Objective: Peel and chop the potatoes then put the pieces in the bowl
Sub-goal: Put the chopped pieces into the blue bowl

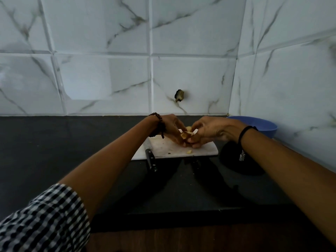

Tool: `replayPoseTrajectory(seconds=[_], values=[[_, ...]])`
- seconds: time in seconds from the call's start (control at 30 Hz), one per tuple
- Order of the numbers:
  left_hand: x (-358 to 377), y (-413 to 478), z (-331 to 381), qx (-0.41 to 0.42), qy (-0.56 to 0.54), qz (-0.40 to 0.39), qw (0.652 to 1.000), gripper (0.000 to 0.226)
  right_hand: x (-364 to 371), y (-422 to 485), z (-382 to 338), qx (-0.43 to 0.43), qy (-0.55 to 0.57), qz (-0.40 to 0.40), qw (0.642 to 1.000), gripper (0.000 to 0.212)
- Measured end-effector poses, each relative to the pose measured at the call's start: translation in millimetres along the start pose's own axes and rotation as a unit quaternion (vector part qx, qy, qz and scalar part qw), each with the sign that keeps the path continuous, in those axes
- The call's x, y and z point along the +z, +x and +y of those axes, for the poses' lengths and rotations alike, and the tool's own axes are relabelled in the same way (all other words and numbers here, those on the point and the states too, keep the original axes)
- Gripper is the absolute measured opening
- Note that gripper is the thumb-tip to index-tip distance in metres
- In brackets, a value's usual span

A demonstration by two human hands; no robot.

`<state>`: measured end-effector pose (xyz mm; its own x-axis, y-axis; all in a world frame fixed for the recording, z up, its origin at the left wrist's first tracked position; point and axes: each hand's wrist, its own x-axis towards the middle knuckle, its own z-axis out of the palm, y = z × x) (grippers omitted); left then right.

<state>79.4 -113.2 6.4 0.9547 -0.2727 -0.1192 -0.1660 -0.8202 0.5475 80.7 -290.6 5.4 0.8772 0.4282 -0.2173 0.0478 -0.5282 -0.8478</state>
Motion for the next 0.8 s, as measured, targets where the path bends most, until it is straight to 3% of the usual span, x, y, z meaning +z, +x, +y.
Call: replayPoseTrajectory(seconds=[0.1, 0.27, 0.7, 0.8], values=[[0.3, 1.1, 4.4, -0.016, -0.041, 0.012, 0.999, 0.042, -1.2, 4.9, 0.5, 0.018, 0.058, 0.021, 0.998, 0.023], [-1.4, -0.3, 12.9, -0.038, -0.094, 0.015, 0.995, 0.040, -0.6, 8.5, -3.6, 0.041, 0.117, 0.046, 0.991, 0.028], [-9.4, -0.7, 32.6, -0.033, -0.139, 0.050, 0.988, 0.042, -10.3, 1.4, -10.1, 0.013, 0.192, 0.076, 0.978, 0.016], [-14.5, 0.7, 43.4, -0.024, -0.101, 0.067, 0.992, 0.040, -18.7, -1.8, -12.8, -0.001, 0.208, 0.080, 0.975, 0.013]])
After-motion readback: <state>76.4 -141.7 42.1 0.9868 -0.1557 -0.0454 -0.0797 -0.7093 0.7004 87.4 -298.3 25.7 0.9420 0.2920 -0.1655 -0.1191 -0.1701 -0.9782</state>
